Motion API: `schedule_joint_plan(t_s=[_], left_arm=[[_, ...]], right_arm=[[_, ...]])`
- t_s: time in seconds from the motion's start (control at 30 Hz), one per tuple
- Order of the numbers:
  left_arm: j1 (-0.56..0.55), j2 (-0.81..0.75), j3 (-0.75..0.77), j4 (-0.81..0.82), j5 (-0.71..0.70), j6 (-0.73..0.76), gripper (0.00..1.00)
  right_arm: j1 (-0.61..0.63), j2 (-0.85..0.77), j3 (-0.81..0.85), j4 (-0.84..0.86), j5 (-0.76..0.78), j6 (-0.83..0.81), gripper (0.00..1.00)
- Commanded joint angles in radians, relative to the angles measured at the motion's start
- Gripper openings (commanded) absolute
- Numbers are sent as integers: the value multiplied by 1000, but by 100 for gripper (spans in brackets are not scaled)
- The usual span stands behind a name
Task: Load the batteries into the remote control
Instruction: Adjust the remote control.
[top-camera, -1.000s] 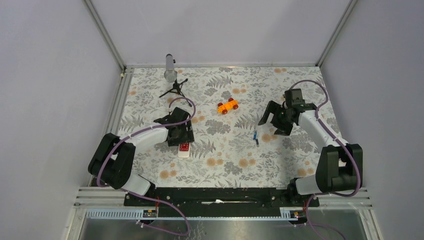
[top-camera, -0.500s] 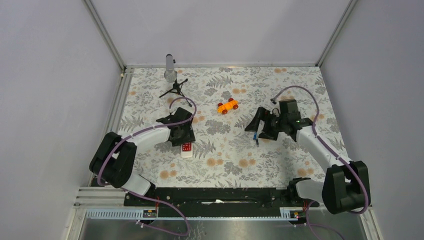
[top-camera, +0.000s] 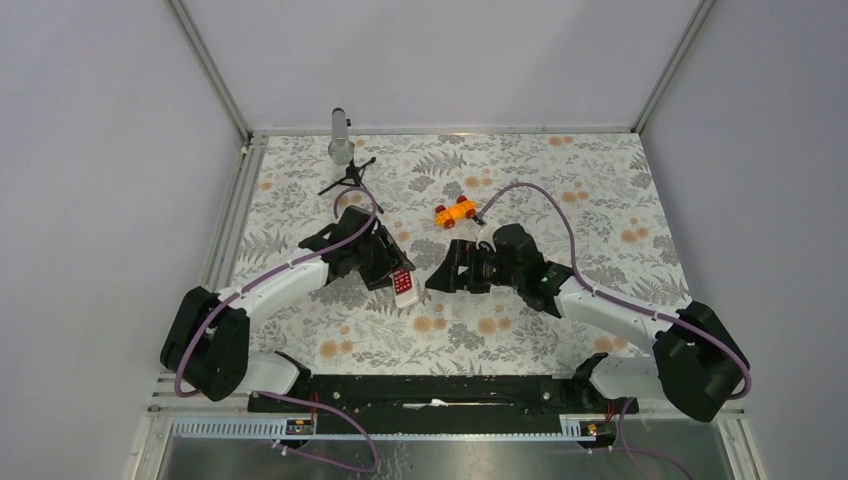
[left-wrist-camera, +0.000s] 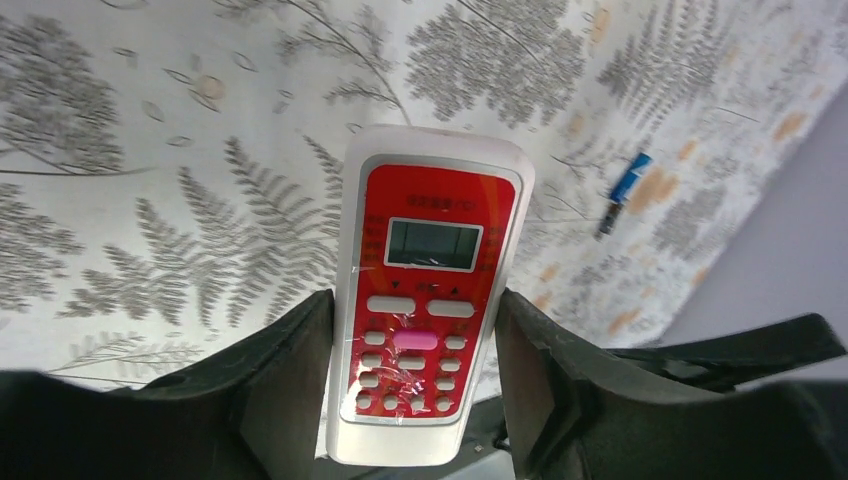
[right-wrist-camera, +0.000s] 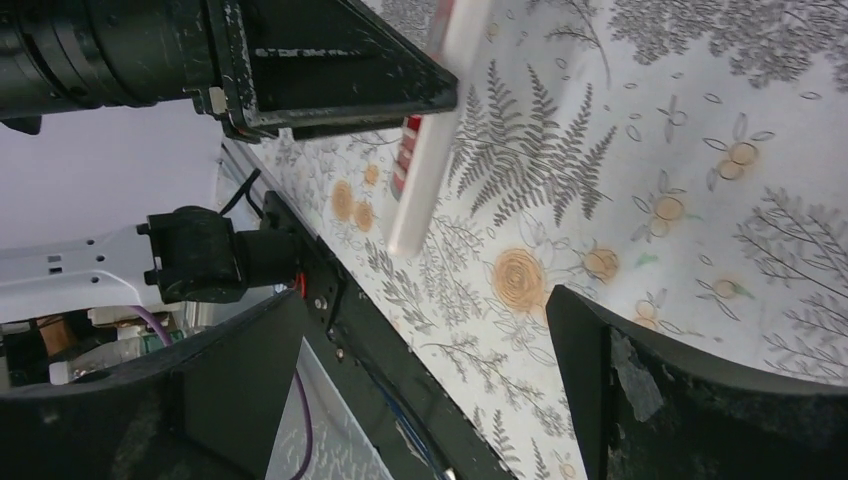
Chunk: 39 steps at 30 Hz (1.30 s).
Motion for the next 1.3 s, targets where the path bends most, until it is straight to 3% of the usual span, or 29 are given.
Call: schedule_joint_plan(t_s=[0.0, 0.07, 0.13, 0.23, 0.33, 0.57, 0.67, 0.73, 0.8, 0.87, 1.07, 1.13, 1.27], left_arm=[[2, -44, 25, 99, 110, -149, 51], [2, -47, 34, 102, 108, -172, 52], [2, -48, 37, 119, 110, -193, 52], [2, -51, 47, 119, 100, -208, 52], [2, -60, 50, 107, 93, -212, 52], [2, -75, 39, 102, 90, -221, 56], [2, -77, 33, 105, 96, -216, 63], [2, -83, 25, 100, 87, -208, 78], [3, -95, 30, 73, 62, -189, 95], [9, -102, 54, 12, 30, -165, 99], [32, -105, 72, -71, 13, -193, 98], [35, -83, 72, -64, 35, -204, 93], [35, -44, 94, -78, 41, -201, 85]], right_arm=[[60, 38, 75, 95, 99, 55, 99], [88, 67, 117, 67, 121, 55, 99], [114, 109, 167, 2, 167, 47, 94], [141, 180, 226, -85, 222, 33, 82], [166, 209, 240, -80, 249, 7, 67], [199, 240, 276, -88, 278, -37, 43], [204, 242, 272, -68, 272, -43, 22], [205, 238, 266, -37, 272, -55, 14], [205, 236, 266, -27, 275, -92, 11], [216, 233, 273, -52, 315, -157, 10], [323, 220, 306, -145, 650, -404, 11], [353, 229, 330, -153, 750, -451, 11], [403, 249, 372, -148, 820, -555, 12]])
